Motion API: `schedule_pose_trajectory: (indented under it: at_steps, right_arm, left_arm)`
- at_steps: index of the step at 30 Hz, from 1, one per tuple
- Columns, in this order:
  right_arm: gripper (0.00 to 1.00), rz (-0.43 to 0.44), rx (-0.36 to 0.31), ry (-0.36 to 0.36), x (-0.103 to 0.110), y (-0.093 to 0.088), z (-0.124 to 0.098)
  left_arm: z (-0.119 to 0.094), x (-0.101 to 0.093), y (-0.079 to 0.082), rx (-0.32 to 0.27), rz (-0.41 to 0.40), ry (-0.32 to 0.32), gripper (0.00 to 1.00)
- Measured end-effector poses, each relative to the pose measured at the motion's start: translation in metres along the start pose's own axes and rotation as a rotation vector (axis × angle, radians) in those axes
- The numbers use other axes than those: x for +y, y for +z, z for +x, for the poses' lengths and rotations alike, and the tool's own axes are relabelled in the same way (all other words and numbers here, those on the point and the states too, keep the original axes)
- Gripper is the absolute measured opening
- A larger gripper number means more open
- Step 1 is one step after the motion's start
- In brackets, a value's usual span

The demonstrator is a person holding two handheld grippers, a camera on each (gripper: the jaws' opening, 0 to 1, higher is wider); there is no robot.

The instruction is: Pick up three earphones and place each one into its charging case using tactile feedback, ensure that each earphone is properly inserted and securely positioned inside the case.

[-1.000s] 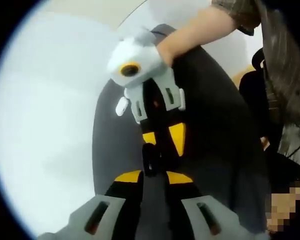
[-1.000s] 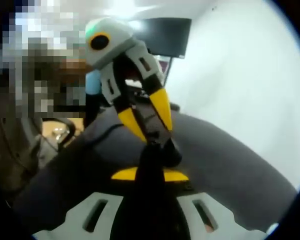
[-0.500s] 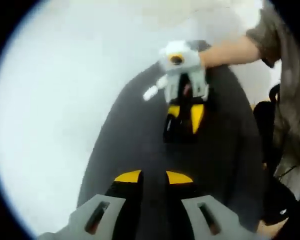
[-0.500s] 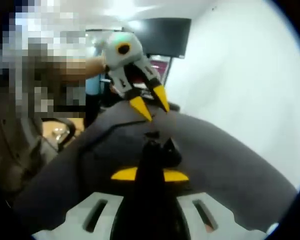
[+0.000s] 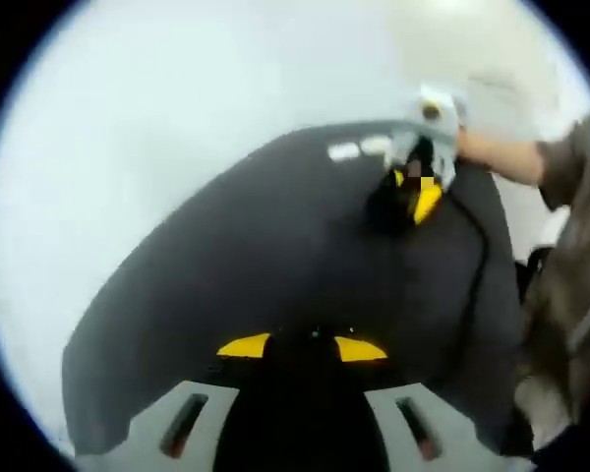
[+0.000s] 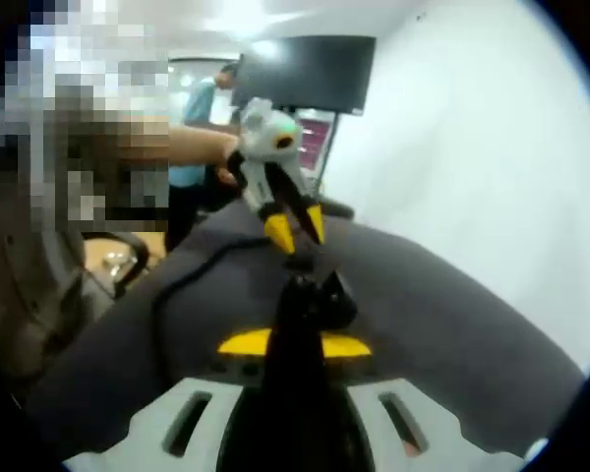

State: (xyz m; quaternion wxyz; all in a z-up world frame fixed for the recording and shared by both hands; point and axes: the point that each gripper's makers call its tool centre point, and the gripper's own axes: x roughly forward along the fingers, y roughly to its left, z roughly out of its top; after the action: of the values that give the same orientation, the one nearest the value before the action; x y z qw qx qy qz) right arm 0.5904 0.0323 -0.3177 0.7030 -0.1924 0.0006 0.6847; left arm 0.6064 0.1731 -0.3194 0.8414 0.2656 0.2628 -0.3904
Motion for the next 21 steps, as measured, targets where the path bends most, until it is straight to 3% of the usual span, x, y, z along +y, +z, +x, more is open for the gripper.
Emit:
schedule_pose_trajectory:
  at_steps: [3,6,10,15,16,21]
  right_arm:
    - [0.18,-0.003,0.0,-0.001,0.001,0.0,0.0]
    - [0.18,-0.006,0.0,-0.004,0.001,0.001,0.0]
    - [0.18,-0.009,-0.001,-0.005,0.003,0.002,0.0]
    - [0.18,-0.009,-0.001,-0.005,0.004,0.003,0.0]
    - [0.18,-0.011,-0.001,-0.005,0.005,0.003,0.0]
    - [0.18,-0.01,0.0,-0.008,0.005,0.004,-0.001]
  left_arm:
    - [0.0,0.007,0.014,-0.074,0.022,-0.045,0.27]
    - [-0.001,0.016,0.019,-0.112,-0.004,-0.086,0.21]
    - [0.003,0.003,0.009,-0.086,-0.019,-0.213,0.17]
    - [0.014,-0.013,0.005,-0.09,-0.008,-0.253,0.14]
    - [0.013,-0.015,0.011,-0.13,-0.036,-0.271,0.1]
    - [0.011,-0.012,0.012,-0.186,-0.052,-0.262,0.09]
